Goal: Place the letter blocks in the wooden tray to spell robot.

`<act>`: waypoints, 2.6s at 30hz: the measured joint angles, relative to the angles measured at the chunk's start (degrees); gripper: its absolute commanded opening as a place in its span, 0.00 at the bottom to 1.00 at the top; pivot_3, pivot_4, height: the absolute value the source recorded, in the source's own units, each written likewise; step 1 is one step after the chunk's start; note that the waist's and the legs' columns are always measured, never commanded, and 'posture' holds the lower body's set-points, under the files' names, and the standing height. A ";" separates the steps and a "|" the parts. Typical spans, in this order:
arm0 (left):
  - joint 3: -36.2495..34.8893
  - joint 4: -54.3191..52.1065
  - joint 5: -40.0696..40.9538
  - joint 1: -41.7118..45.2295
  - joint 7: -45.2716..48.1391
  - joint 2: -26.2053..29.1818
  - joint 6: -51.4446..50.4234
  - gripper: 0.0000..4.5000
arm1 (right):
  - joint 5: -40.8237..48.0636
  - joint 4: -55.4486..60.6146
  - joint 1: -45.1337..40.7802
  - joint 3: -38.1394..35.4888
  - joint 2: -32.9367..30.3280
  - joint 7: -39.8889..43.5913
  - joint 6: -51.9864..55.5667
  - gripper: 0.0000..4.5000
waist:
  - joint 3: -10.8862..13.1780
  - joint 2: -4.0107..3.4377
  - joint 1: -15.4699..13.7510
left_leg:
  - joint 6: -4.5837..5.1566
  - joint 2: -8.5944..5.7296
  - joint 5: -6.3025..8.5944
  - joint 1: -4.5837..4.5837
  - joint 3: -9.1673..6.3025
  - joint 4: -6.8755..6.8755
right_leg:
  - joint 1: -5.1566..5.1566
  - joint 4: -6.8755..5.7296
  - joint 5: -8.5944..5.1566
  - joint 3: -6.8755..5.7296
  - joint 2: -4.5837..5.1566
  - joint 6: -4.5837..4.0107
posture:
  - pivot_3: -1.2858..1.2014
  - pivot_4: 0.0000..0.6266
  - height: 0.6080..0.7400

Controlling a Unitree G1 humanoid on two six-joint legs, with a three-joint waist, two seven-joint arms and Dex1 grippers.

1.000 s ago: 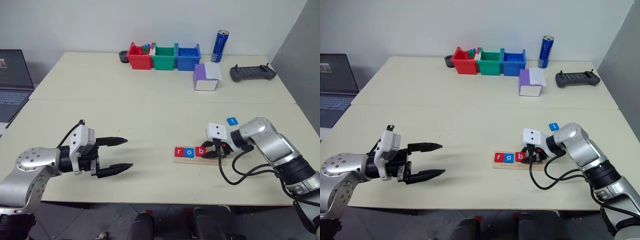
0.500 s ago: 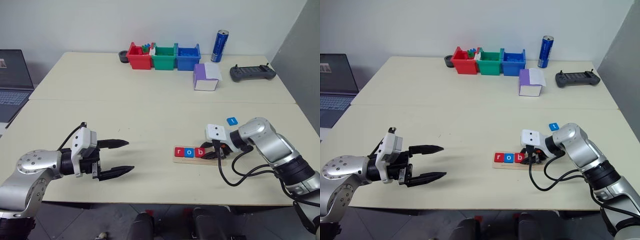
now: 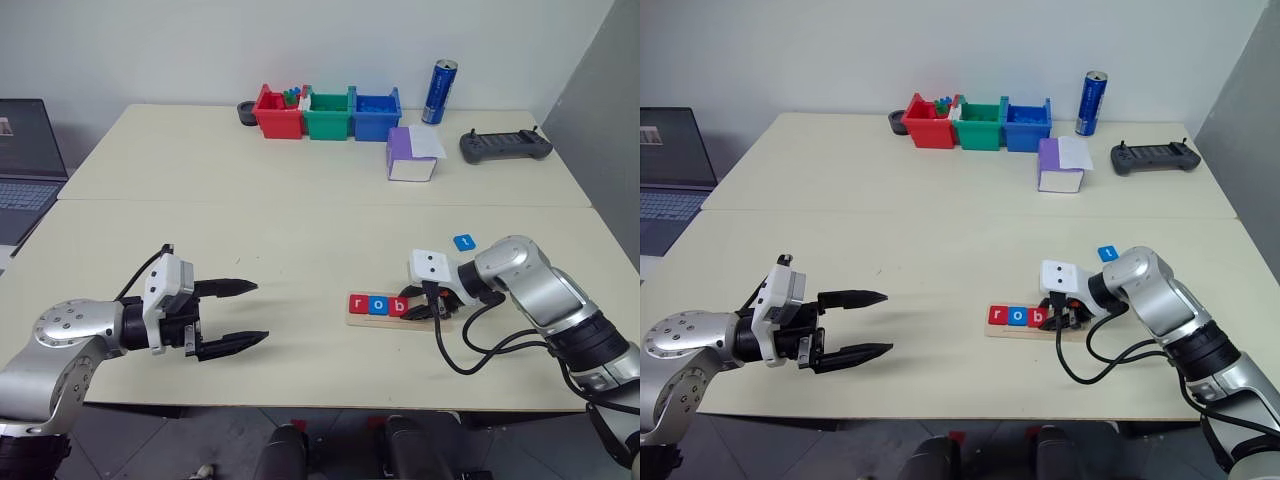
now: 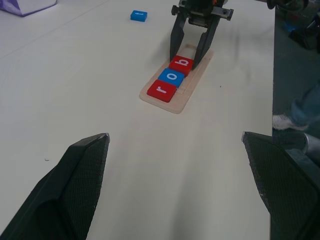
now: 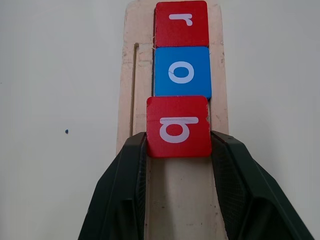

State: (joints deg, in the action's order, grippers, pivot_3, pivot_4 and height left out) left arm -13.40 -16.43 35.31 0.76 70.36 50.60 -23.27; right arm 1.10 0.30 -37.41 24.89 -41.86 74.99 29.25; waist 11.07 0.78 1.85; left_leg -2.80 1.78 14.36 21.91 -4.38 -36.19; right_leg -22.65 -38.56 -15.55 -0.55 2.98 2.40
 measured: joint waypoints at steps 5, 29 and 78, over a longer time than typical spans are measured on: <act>0.00 0.01 -0.03 0.36 0.03 0.32 -0.02 1.00 | -0.36 -0.55 -0.06 0.01 0.38 -0.31 -0.57 0.33 | 0.00 0.00 0.00 | 0.00 0.00 0.00 0.00 0.00 0.00 | 0.00 0.00 0.00 0.00 0.00 0.00 | 0.52 0.24 1.00; 0.00 0.02 -0.19 0.40 -0.19 0.59 0.02 1.00 | 2.06 -0.56 -0.45 -2.83 -2.70 2.26 -1.27 0.99 | 0.00 0.00 -0.02 | 0.00 0.00 0.00 0.01 0.00 0.01 | -0.01 0.01 0.00 0.00 0.00 0.00 | 0.52 0.24 1.00; 3.24 5.01 -1.70 6.56 2.75 0.00 1.52 1.00 | 15.93 -1.57 26.09 -42.29 -20.00 -18.94 19.92 0.99 | 0.00 0.00 -0.02 | 0.01 -0.01 -0.01 -0.02 0.16 0.06 | 0.00 0.02 -0.05 0.14 0.02 0.04 | 0.52 0.24 1.00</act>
State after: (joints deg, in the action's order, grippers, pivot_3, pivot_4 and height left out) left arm -10.16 -11.42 33.61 7.32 73.10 50.60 -21.75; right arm 17.03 -1.26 -11.32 -17.40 -61.86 56.05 49.17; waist 11.06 0.78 1.84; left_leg -2.78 1.76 14.35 21.89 -4.22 -36.12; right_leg -22.65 -38.53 -15.60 -0.42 3.00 2.44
